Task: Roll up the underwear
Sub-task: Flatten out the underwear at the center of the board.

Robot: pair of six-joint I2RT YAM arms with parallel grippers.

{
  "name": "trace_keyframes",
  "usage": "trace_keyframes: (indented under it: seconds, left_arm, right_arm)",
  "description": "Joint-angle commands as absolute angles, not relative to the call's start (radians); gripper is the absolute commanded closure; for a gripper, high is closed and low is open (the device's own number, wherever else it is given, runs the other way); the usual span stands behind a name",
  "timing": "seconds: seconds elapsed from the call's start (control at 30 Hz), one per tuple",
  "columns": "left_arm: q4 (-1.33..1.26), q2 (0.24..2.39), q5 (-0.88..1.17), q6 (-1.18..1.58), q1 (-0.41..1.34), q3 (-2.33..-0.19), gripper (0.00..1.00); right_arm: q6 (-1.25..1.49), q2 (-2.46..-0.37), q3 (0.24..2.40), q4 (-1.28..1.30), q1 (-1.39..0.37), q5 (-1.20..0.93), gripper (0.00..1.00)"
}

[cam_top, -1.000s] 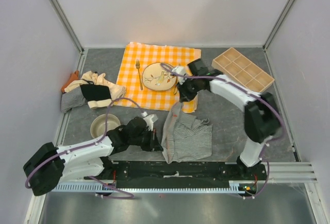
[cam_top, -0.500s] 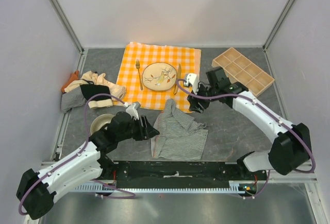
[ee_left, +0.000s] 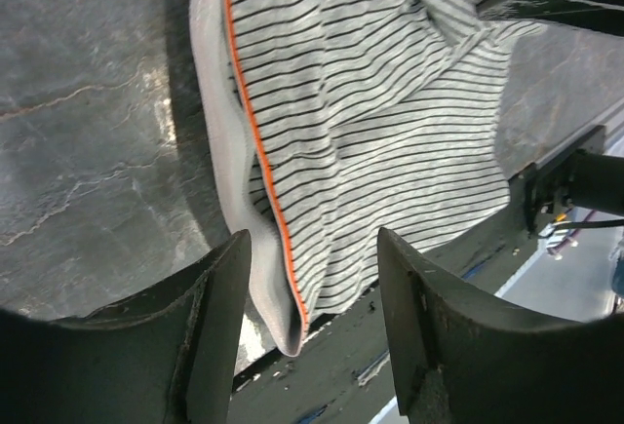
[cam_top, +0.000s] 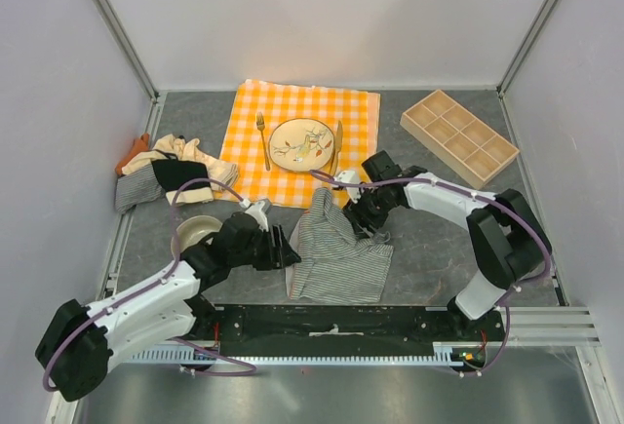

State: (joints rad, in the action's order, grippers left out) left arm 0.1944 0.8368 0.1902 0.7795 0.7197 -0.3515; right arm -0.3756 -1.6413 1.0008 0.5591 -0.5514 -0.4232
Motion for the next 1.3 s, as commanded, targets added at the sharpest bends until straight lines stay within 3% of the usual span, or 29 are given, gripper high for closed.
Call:
trace_keyframes:
  seconds: [0.0,0.13,0.2,0.3,0.33,0.37,0.4,0.47,0.6,0.73,0.83,1.03,1.13,1.27]
  left_arm:
    - [0.109,0.919,0.206,0.749,0.721,-0.324,0.39]
    - [0.069,1.018,0.212,0.744,0.726,-0.31,0.38]
    - [0.055,1.066,0.213,0.745,0.739,-0.308,0.4]
    - [0.048,1.092,0.228,0.753,0.758,-0.308,0.56]
    - [0.04,1.097,0.254,0.752,0.761,-0.308,0.68]
    - [0.038,1.1,0.27,0.755,0.765,-0.308,0.74]
    - [0.032,1.098,0.305,0.759,0.775,-0.307,0.82]
    - [0.028,1.088,0.334,0.77,0.785,-0.307,0.89]
    - [0.015,1.06,0.383,0.81,0.828,-0.31,0.91]
    - [0.003,1.06,0.413,0.827,0.845,-0.313,0.89]
    - [0.026,1.031,0.379,0.827,0.845,-0.324,0.8]
    - [0.204,0.867,0.223,0.77,0.847,-0.39,0.6]
    - [0.253,0.81,0.15,0.732,0.844,-0.426,0.5]
    - [0.261,0.798,0.121,0.713,0.844,-0.456,0.47]
  right_arm:
    - [-0.33,-1.689,1.012,0.512,-0.584,-0.423,0.37]
    - [-0.322,-1.721,1.014,0.518,-0.586,-0.399,0.45]
    - [-0.324,-1.707,1.008,0.526,-0.588,-0.403,0.6]
    - [-0.34,-1.661,1.006,0.557,-0.587,-0.402,0.82]
    - [-0.348,-1.637,1.006,0.569,-0.586,-0.402,0.86]
    - [-0.371,-1.625,1.008,0.586,-0.587,-0.4,0.92]
    - [-0.38,-1.602,1.009,0.615,-0.588,-0.394,0.93]
    - [-0.409,-1.58,1.012,0.653,-0.586,-0.35,0.95]
    - [-0.414,-1.551,1.023,0.634,-0.571,-0.143,0.92]
    - [-0.396,-1.588,1.046,0.575,-0.557,-0.012,0.8]
    - [-0.39,-1.635,1.084,0.558,-0.519,0.015,0.71]
    - [-0.419,-1.609,1.154,0.661,-0.4,-0.306,0.44]
    - [-0.378,-1.64,1.169,0.69,-0.387,-0.451,0.43]
    - [-0.336,-1.77,1.195,0.689,-0.387,-0.502,0.43]
